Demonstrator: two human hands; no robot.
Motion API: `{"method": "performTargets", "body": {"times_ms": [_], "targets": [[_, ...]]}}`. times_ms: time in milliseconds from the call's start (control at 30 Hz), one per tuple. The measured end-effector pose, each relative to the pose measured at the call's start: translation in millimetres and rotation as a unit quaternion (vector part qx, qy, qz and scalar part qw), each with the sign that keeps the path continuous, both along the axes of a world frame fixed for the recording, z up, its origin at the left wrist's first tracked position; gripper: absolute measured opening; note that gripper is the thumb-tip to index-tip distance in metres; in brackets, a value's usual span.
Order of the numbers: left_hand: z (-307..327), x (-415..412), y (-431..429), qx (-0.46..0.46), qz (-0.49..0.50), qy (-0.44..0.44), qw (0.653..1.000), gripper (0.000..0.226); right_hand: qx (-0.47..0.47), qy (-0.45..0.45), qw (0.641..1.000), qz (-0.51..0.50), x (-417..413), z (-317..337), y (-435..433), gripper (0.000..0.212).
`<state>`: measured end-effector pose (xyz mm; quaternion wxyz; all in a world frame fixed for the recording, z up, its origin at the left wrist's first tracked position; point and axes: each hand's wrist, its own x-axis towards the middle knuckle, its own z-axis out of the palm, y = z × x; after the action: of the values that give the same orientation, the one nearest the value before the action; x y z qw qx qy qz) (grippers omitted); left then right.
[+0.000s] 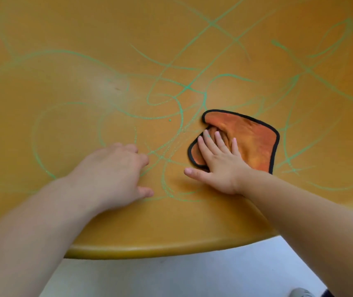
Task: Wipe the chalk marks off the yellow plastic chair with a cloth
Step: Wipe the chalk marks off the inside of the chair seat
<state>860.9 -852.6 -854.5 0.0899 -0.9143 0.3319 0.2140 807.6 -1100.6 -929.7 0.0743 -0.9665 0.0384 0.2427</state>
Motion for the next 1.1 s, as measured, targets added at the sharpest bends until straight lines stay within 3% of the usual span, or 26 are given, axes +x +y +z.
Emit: {"method": "performTargets", "body": {"times_ms": [133, 233, 333, 400, 600, 700, 800, 867, 933, 1000, 1100], "targets": [[7, 6, 10, -0.017, 0.011, 0.009, 1.0, 0.067, 0.067, 0.042, 0.984, 0.157, -63, 23, 52, 0.117], [11, 12, 14, -0.028, 0.025, 0.01, 0.999, 0.07, 0.08, 0.084, 0.976, 0.183, -98, 39, 47, 0.105], [7, 16, 16, -0.004, 0.025, 0.022, 0.999, 0.072, 0.0, 0.082, 0.986, 0.142, -79, 32, 10, 0.103], [5, 16, 16, 0.02, 0.016, 0.027, 0.999, 0.074, -0.042, 0.054, 0.994, 0.086, -43, 18, -11, 0.116], [5, 20, 17, 0.054, 0.007, 0.012, 0.998, 0.093, -0.015, -0.037, 0.999, -0.012, 33, -6, 3, 0.125], [5, 22, 19, 0.066, 0.02, 0.022, 0.997, 0.096, 0.013, -0.01, 0.996, 0.085, 3, -2, 34, 0.123], [6, 25, 16, 0.071, 0.023, 0.023, 0.997, 0.097, 0.061, 0.031, 0.971, 0.227, -56, 18, 55, 0.112], [5, 26, 13, 0.077, 0.023, 0.021, 0.997, 0.098, 0.077, 0.055, 0.964, 0.246, -79, 27, 44, 0.102], [5, 27, 11, 0.084, 0.025, 0.02, 0.996, 0.098, 0.024, 0.039, 0.98, 0.191, -72, 22, 16, 0.102], [4, 27, 9, 0.092, 0.03, 0.026, 0.995, 0.1, -0.059, -0.005, 0.994, 0.087, -42, 8, -14, 0.118], [2, 27, 8, 0.101, 0.036, 0.049, 0.993, 0.11, -0.082, -0.06, 0.994, -0.027, 14, -10, -39, 0.118]]}}
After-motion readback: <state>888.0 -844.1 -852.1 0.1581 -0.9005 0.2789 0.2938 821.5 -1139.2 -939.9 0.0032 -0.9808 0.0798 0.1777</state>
